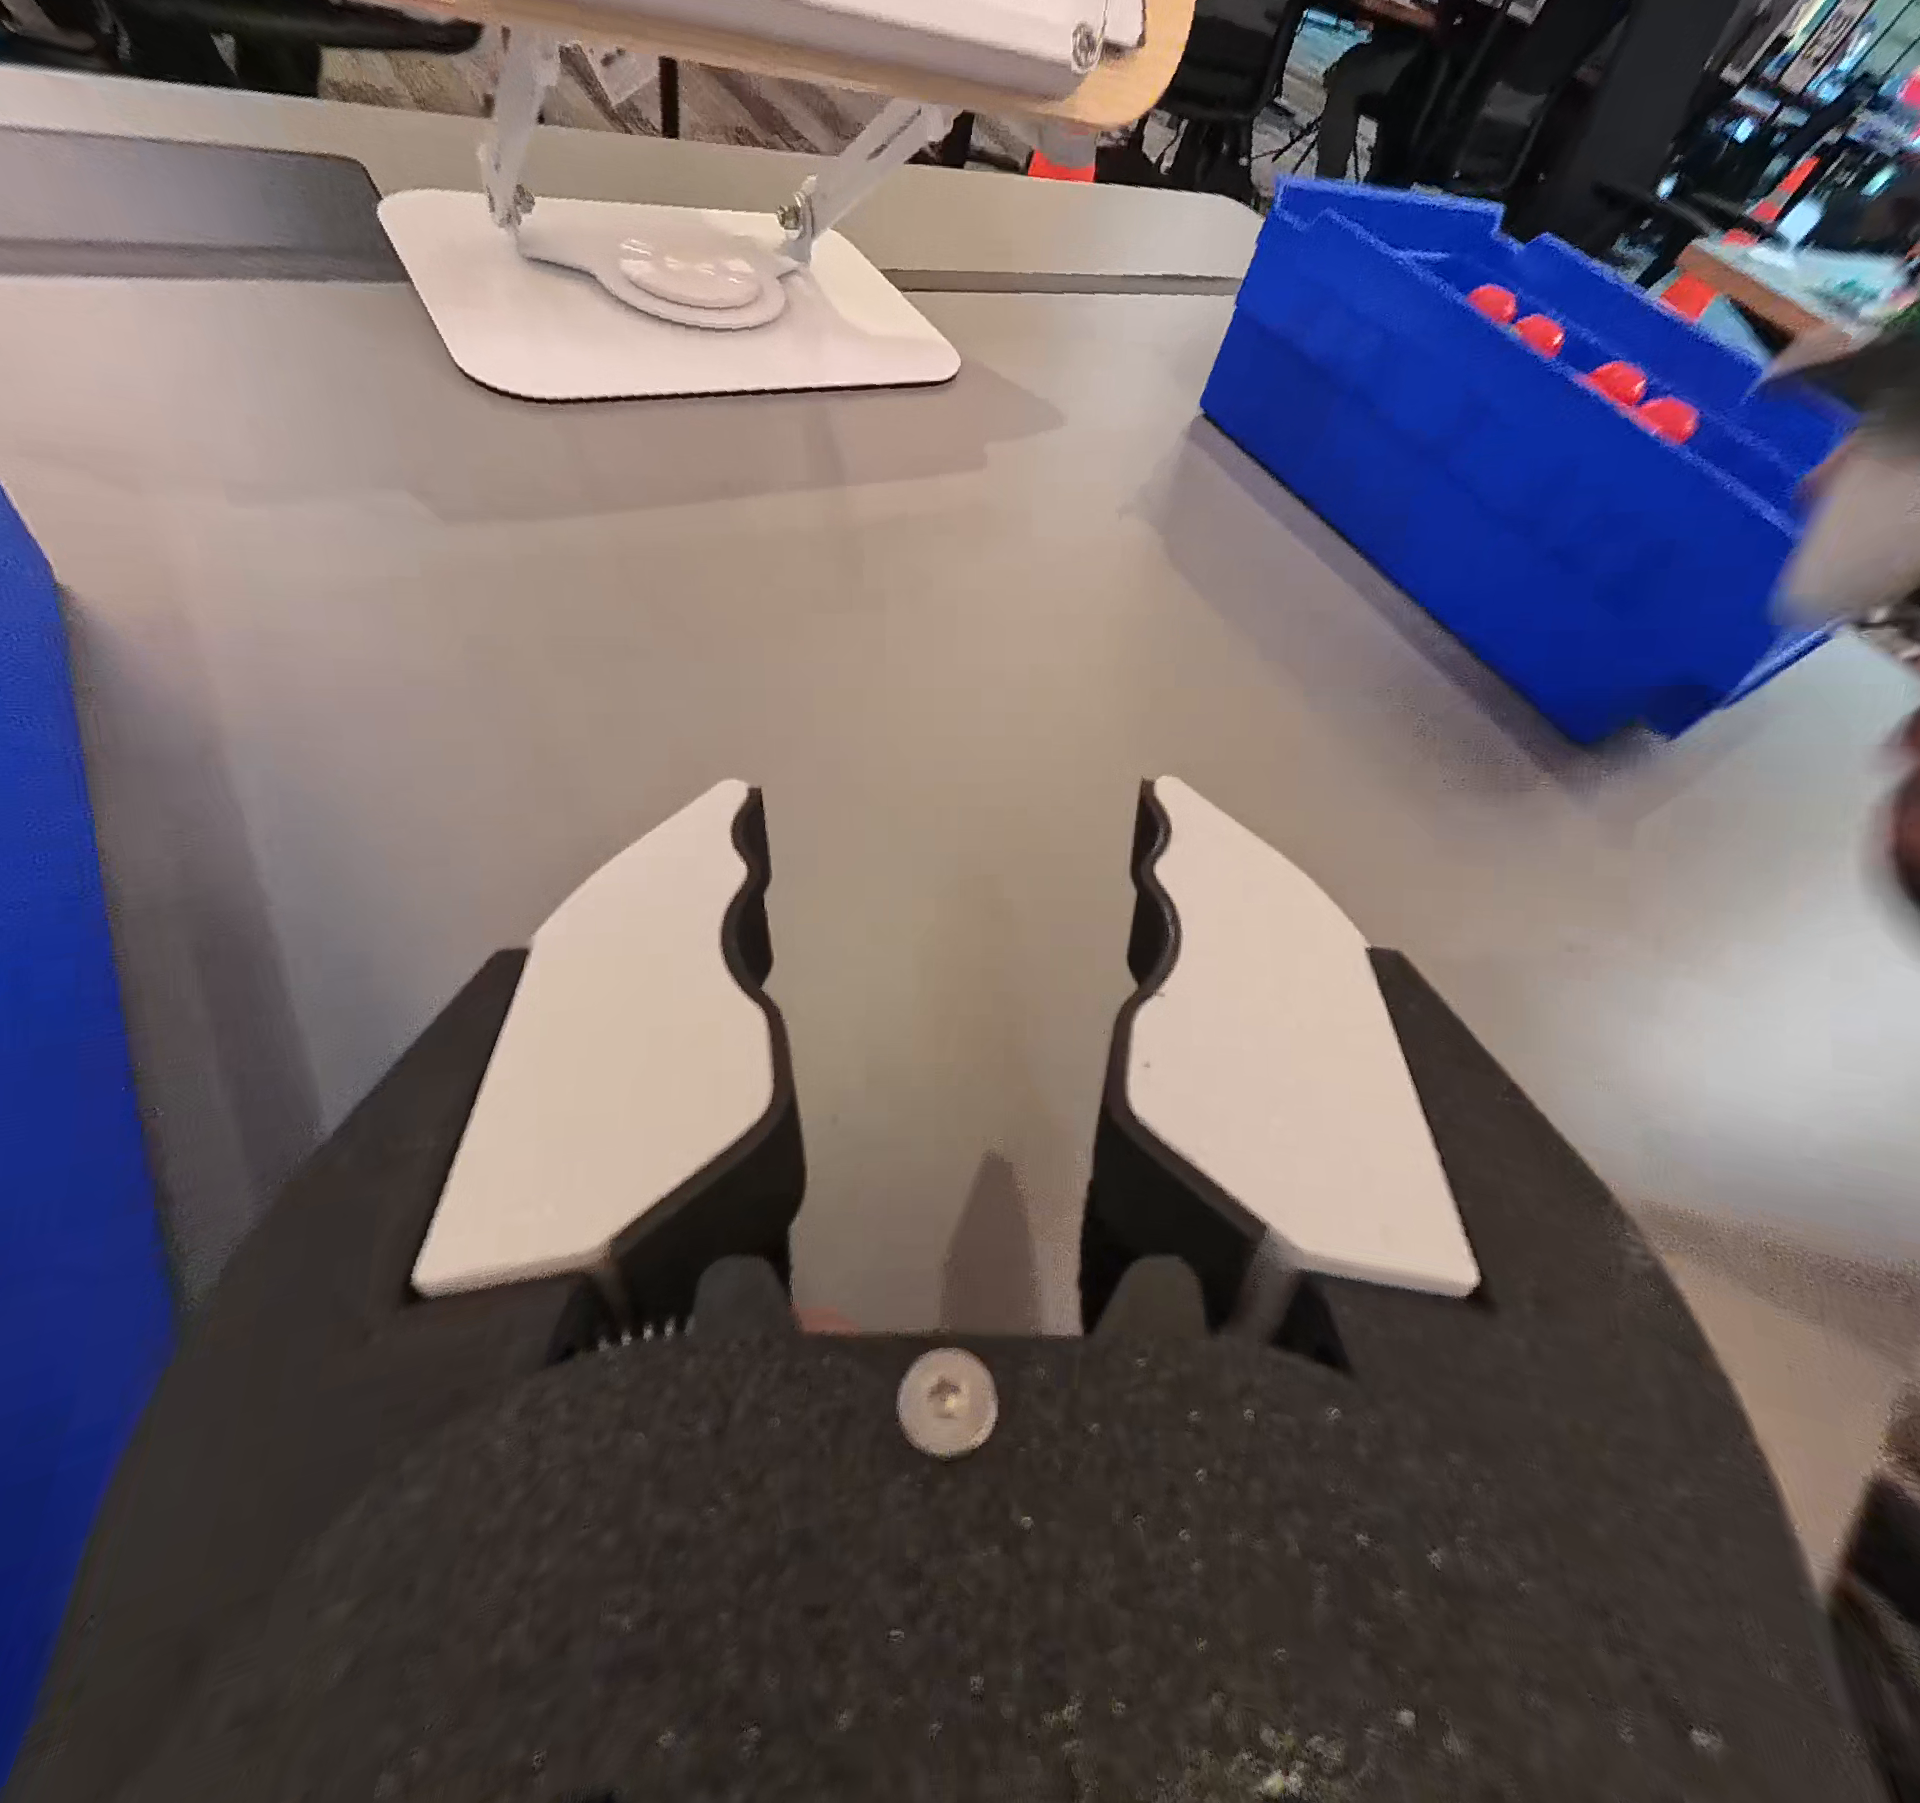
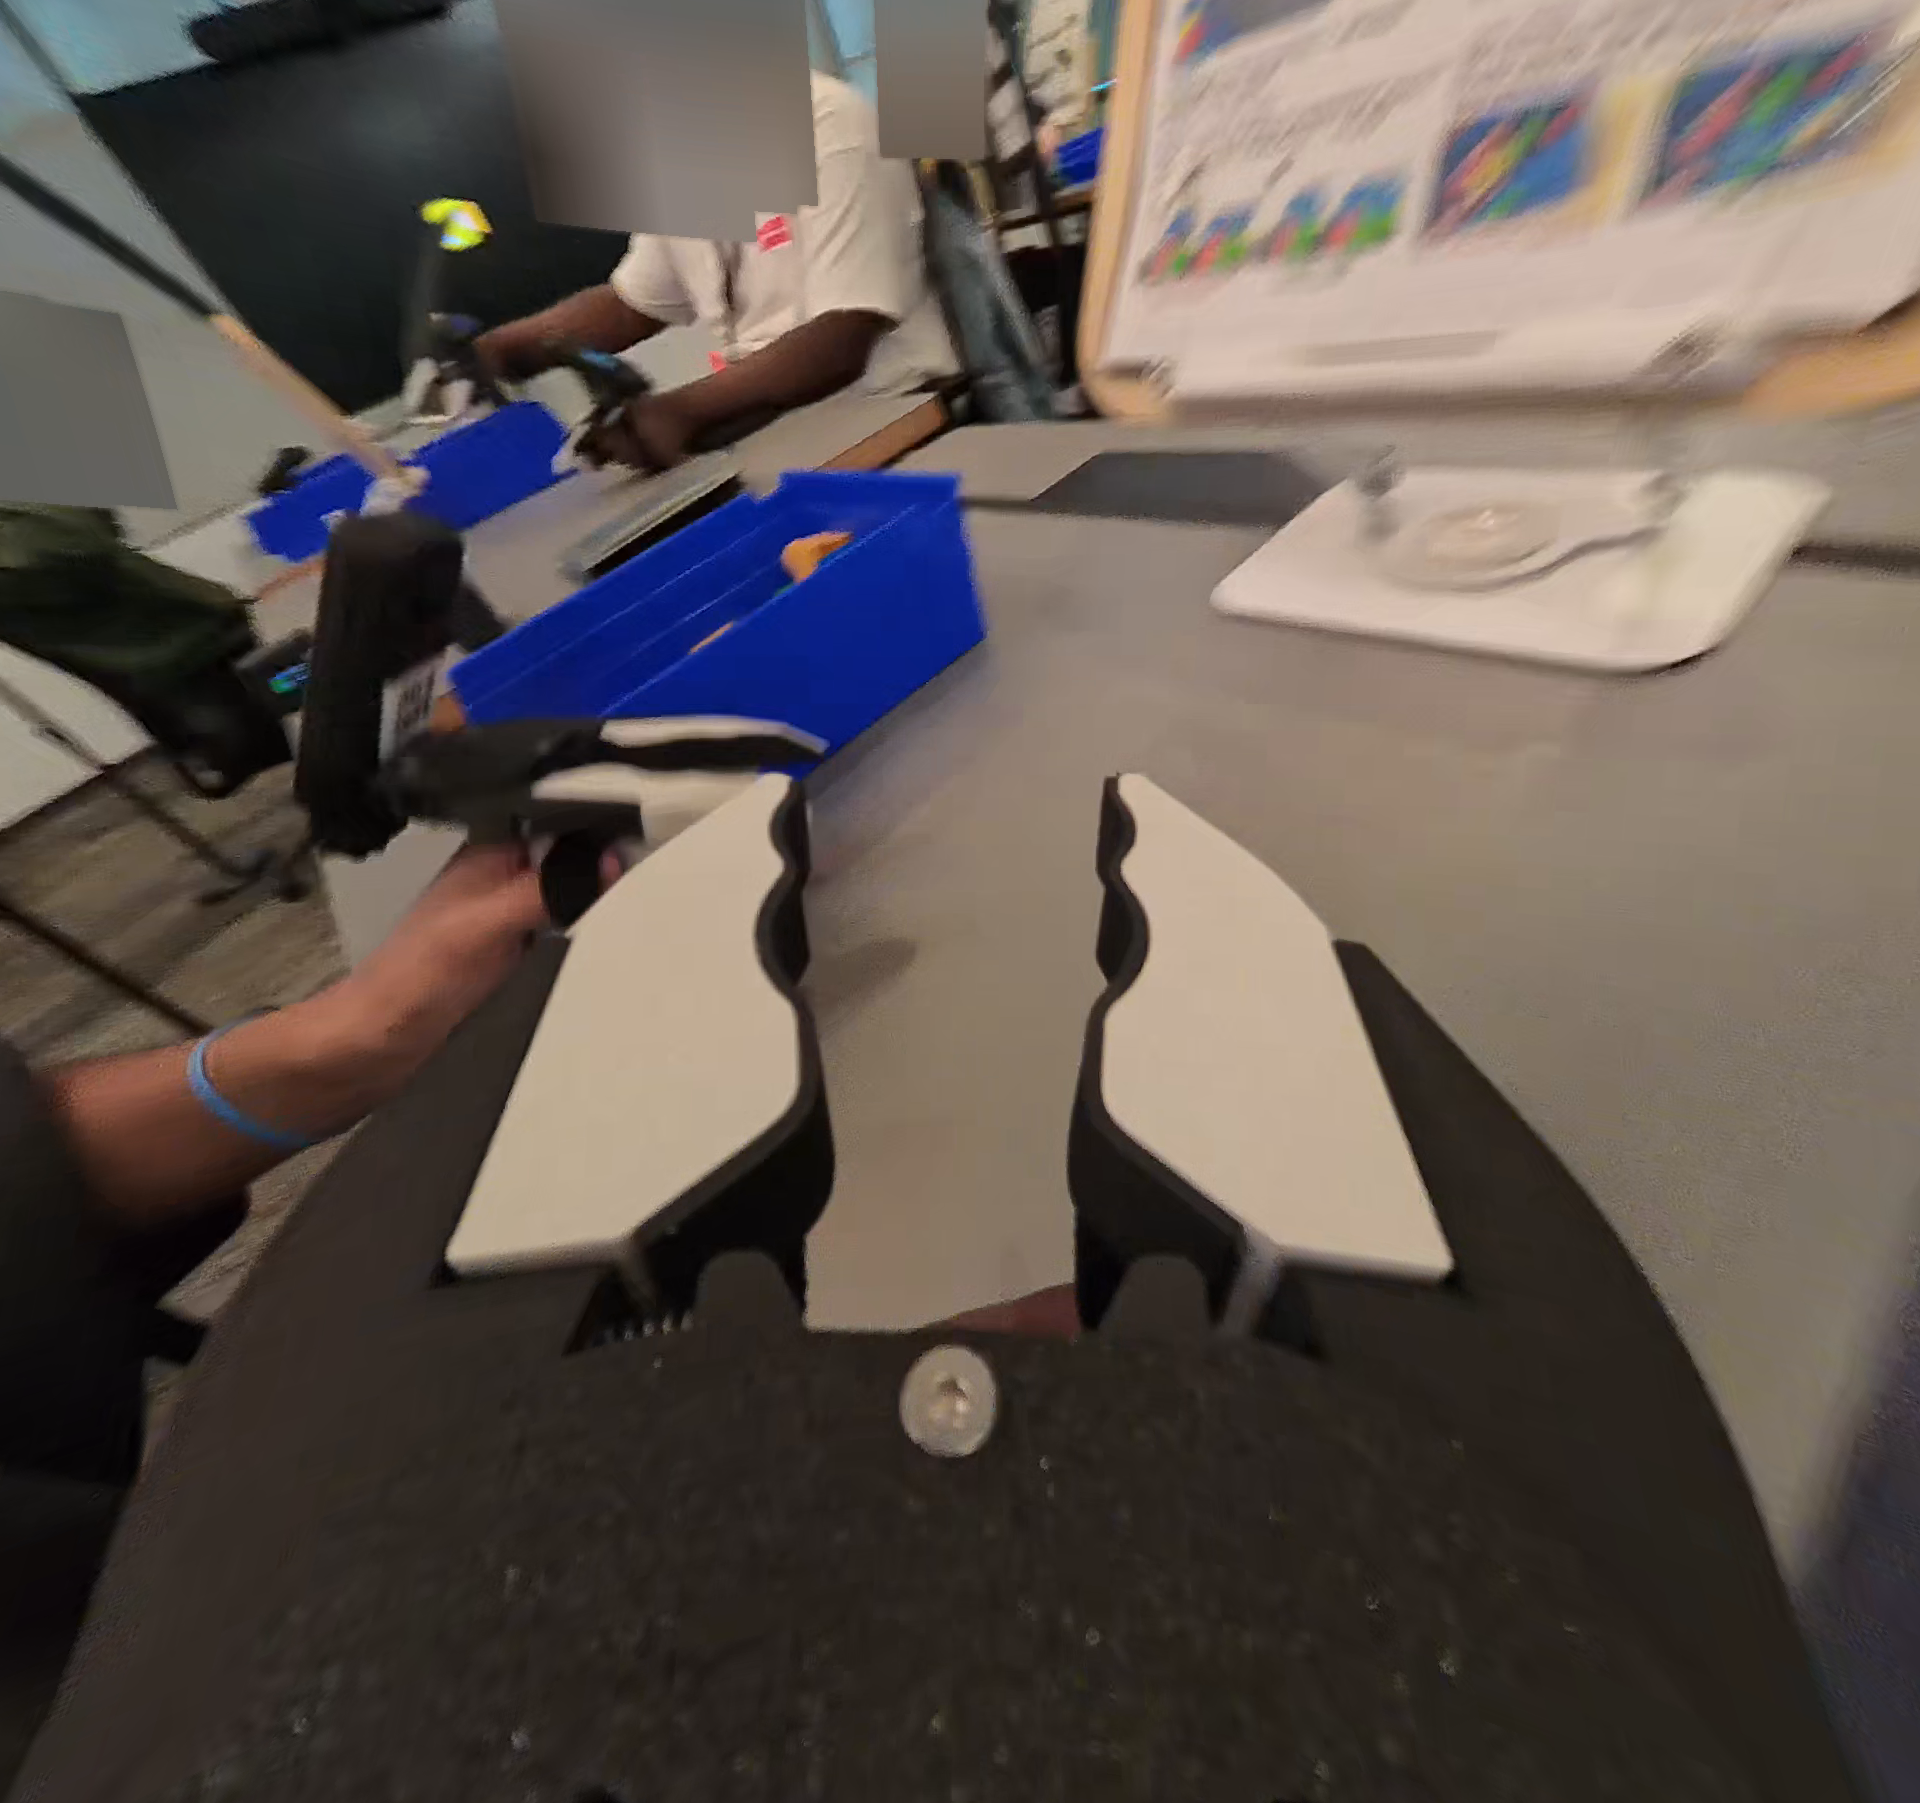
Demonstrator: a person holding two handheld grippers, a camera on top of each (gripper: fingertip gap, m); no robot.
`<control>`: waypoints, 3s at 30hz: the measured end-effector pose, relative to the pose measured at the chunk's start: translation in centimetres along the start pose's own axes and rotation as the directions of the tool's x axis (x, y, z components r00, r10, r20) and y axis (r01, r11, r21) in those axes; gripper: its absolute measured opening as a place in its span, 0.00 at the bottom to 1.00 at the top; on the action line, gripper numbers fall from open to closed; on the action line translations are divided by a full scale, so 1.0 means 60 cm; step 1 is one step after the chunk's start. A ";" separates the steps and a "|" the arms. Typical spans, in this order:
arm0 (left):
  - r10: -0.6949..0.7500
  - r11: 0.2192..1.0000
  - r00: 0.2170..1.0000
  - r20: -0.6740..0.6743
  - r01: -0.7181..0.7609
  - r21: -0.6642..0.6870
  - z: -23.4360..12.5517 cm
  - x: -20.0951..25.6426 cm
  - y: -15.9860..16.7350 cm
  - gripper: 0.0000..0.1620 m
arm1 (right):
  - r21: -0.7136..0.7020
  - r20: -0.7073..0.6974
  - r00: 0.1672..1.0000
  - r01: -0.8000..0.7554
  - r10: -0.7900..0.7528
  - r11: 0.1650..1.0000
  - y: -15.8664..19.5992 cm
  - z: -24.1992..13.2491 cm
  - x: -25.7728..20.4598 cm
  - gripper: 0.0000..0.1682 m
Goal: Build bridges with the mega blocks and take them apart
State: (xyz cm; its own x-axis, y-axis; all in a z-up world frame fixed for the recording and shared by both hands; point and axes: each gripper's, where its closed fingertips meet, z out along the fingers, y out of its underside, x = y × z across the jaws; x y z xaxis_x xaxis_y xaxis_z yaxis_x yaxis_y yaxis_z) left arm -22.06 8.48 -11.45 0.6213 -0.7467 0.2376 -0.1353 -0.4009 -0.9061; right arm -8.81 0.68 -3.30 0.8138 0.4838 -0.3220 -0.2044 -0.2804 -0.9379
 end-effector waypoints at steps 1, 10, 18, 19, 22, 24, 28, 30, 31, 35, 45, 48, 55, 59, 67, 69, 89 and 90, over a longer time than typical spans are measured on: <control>-0.026 1.000 1.000 -0.011 0.026 0.004 -0.008 0.006 -0.003 0.42 | -0.006 0.034 0.999 -0.011 0.011 1.000 0.039 0.016 -0.013 0.32; 0.074 0.997 0.996 0.058 -0.076 0.027 -0.067 0.046 0.008 0.43 | 0.090 0.014 1.000 0.004 -0.005 0.996 0.101 0.001 -0.022 0.30; 0.101 0.995 0.993 0.059 -0.101 -0.008 -0.070 0.057 0.024 0.42 | 0.058 -0.009 0.994 0.108 -0.108 0.992 0.110 0.008 -0.025 0.29; 0.099 0.995 0.993 0.058 -0.099 -0.009 -0.070 0.059 0.025 0.42 | 0.052 -0.006 0.995 0.104 -0.104 0.993 0.112 0.009 -0.024 0.29; 0.096 0.995 0.994 0.050 -0.095 -0.029 -0.068 0.063 0.035 0.42 | 0.047 -0.002 0.996 0.092 -0.092 0.995 0.113 0.010 -0.023 0.29; 0.097 0.995 0.994 0.040 -0.095 -0.043 -0.066 0.067 0.041 0.42 | 0.043 -0.002 0.996 0.091 -0.091 0.995 0.114 0.010 -0.023 0.29; 0.103 0.993 0.994 0.020 -0.102 -0.052 -0.073 0.076 0.033 0.42 | 0.039 0.002 0.996 0.087 -0.087 0.995 0.115 0.011 -0.023 0.29; 0.092 0.995 0.996 0.007 -0.092 -0.043 -0.087 0.081 0.021 0.42 | 0.041 0.006 0.997 0.078 -0.078 0.996 0.115 0.011 -0.022 0.29; 0.082 0.996 0.997 0.002 -0.082 -0.033 -0.096 0.083 0.014 0.42 | 0.040 0.007 0.997 0.071 -0.071 0.997 0.115 0.011 -0.021 0.29; 0.080 0.997 0.997 0.021 -0.080 -0.003 -0.152 0.076 -0.017 0.43 | 0.040 0.016 0.999 0.047 -0.048 0.998 0.115 0.011 -0.018 0.29; 0.119 0.972 0.861 0.494 0.000 -0.234 -0.244 -0.224 -0.111 0.46 | 0.024 0.042 0.998 0.035 -0.036 0.999 0.118 0.016 -0.022 0.29; 0.125 0.939 0.862 0.492 0.057 -0.339 -0.179 -0.294 -0.106 0.44 | 0.022 0.043 0.998 0.048 -0.049 0.999 0.119 0.017 -0.024 0.29; 0.097 0.866 0.828 0.552 0.203 -0.457 -0.055 -0.431 -0.092 0.42 | 0.023 0.047 0.997 0.056 -0.057 0.998 0.119 0.015 -0.027 0.29; 0.000 0.856 0.818 0.575 0.297 -0.423 -0.021 -0.449 -0.084 0.40 | 0.019 0.048 0.997 0.060 -0.061 0.998 0.121 0.015 -0.028 0.29; -0.015 0.814 0.793 0.608 0.364 -0.454 0.020 -0.485 -0.052 0.20 | 0.007 0.061 0.996 0.071 -0.071 0.997 0.124 0.016 -0.033 0.28; -0.035 0.818 0.806 0.590 0.362 -0.446 0.027 -0.479 -0.051 0.13 | 0.003 0.059 0.995 0.075 -0.075 0.997 0.125 0.017 -0.033 0.28; -0.011 0.961 0.990 -0.141 -0.028 -0.274 -0.019 -0.035 -0.198 0.00 | -0.007 0.065 0.996 0.057 -0.056 0.998 0.126 0.018 -0.031 0.27; -0.018 0.949 0.991 -0.135 -0.026 -0.315 0.008 -0.023 -0.174 0.00 | -0.007 0.065 0.996 0.059 -0.058 0.998 0.126 0.018 -0.031 0.27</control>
State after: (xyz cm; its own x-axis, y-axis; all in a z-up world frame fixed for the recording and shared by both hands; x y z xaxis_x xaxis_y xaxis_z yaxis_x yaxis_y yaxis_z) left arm -21.16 13.96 -2.48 0.5134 -0.8042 0.2994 -0.3872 -0.5284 -0.7555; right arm -12.47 -1.45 -9.95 0.7874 0.5520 -0.2745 -0.1525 -0.2571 -0.9543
